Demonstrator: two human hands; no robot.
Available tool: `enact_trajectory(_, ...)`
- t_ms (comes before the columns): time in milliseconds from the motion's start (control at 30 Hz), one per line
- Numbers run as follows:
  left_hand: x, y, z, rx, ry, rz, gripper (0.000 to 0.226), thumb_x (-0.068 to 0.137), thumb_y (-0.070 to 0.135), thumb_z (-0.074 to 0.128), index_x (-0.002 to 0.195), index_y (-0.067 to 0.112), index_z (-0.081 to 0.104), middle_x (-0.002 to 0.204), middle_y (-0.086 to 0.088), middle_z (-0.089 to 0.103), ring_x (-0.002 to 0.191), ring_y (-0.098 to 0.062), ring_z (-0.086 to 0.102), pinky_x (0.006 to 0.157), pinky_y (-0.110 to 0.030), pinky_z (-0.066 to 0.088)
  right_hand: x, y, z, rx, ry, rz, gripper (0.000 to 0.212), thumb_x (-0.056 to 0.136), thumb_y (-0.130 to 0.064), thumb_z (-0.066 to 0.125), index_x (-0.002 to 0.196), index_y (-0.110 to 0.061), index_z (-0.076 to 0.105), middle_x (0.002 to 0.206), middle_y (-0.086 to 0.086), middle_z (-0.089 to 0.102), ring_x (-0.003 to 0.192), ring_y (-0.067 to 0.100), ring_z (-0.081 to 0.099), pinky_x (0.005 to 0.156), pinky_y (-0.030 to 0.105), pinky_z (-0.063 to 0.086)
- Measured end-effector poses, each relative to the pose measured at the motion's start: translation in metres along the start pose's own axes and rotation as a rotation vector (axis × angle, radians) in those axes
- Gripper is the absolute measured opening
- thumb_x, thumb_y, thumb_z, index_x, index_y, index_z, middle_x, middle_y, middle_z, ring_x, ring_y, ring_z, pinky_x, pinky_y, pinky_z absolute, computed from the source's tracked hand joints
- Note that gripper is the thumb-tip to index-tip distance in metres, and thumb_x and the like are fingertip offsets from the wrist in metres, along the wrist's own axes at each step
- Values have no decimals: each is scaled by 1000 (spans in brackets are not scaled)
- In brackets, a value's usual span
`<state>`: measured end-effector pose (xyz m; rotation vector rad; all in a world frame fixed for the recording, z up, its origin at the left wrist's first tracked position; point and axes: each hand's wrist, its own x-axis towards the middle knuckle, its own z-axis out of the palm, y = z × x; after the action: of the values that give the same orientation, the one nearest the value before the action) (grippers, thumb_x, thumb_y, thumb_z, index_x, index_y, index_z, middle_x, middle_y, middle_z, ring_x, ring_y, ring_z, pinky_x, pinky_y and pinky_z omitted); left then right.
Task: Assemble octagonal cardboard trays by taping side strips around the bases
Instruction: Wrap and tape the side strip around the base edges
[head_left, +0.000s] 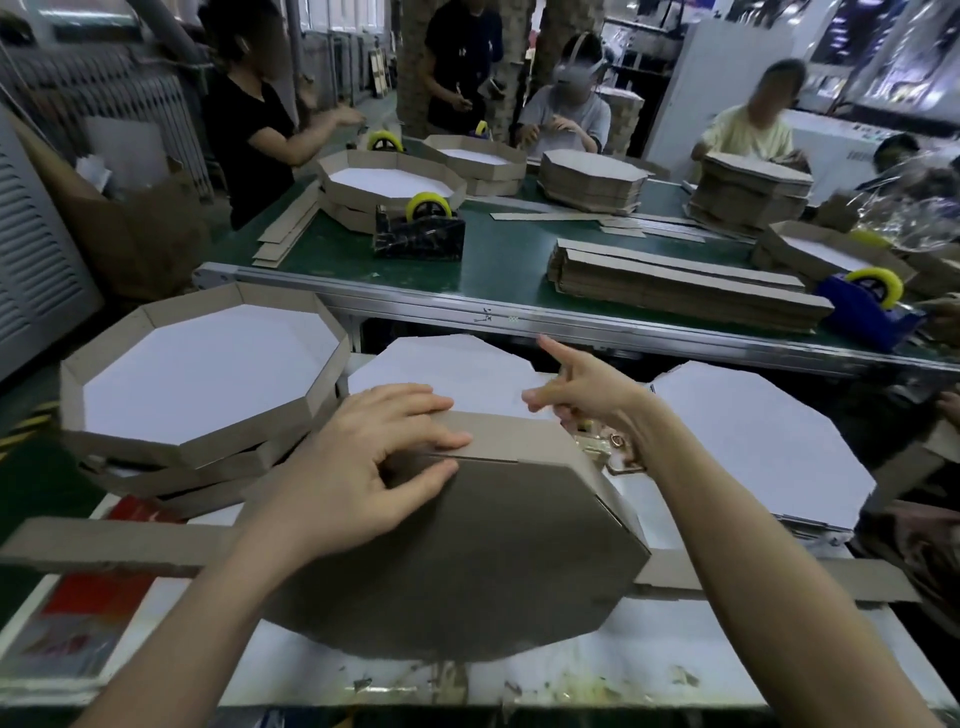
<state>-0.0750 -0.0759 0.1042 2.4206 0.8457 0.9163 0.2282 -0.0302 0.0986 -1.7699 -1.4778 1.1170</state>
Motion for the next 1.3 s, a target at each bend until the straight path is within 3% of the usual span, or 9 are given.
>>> enact_trajectory(100,2,8,1,64,-34,14,22,84,39,61,104,35,69,127,18,59,121,5,45,106,-25,33,-24,-38,6,129,78,-48,52,85,-18,77,130,-26,55,89,10,76,46,8,39,44,20,36)
enact_trajectory(167,1,10,0,67,-56,6,20,88,37,63,107,37,66,126,24,55,118,8,42,101,-18,27,-42,-58,11,306,86,-81,30,85,-13,76,112,-15,62,99,18,73,43,6,34,40,17,31)
enact_trajectory(267,-3,10,-1,39,-38,-18,19,88,35,64,107,36,61,118,28,53,107,12,39,97,-20,30,-71,-77,20,496,13,-131,10,91,0,63,92,-11,64,109,13,73,41,3,31,38,13,30)
enact_trajectory(400,-5,13,-3,-4,-25,-109,31,86,39,65,112,30,50,120,20,56,113,1,46,98,-24,37,-104,-87,37,693,10,-83,35,94,10,47,74,-10,68,104,12,75,35,1,30,36,12,27)
enact_trajectory(600,-14,17,-3,-8,-47,-83,47,87,39,65,119,27,33,131,14,56,124,-10,46,95,-23,31,-139,-78,72,880,-22,77,23,98,8,37,94,-1,58,101,15,74,30,0,29,31,9,24)
enact_trajectory(833,-25,16,-6,40,-48,22,46,92,36,60,127,26,32,133,6,54,123,-17,44,97,-26,28,-166,-71,96,1071,-60,163,23,100,2,35,106,-2,56,98,14,73,27,1,30,29,9,22)
enact_trajectory(1000,-30,19,-11,87,-35,107,36,95,30,58,128,25,44,121,0,57,108,-10,39,88,-27,27,-179,-71,109,1165,-98,161,15,79,0,48,92,-2,55,92,13,75,25,2,33,28,10,23)
enact_trajectory(1200,-26,16,-10,220,-99,164,34,100,31,49,133,31,57,140,1,52,130,-21,43,107,-36,27,-183,-63,114,1205,-83,188,24,78,2,49,77,-1,72,84,11,74,25,2,32,29,8,19)
enact_trajectory(1300,-26,13,-9,249,-118,163,38,100,32,48,138,32,53,144,0,49,132,-22,42,109,-36,26,-182,-59,119,1113,-10,228,29,86,7,44,88,-2,72,87,7,75,26,1,27,28,8,19)
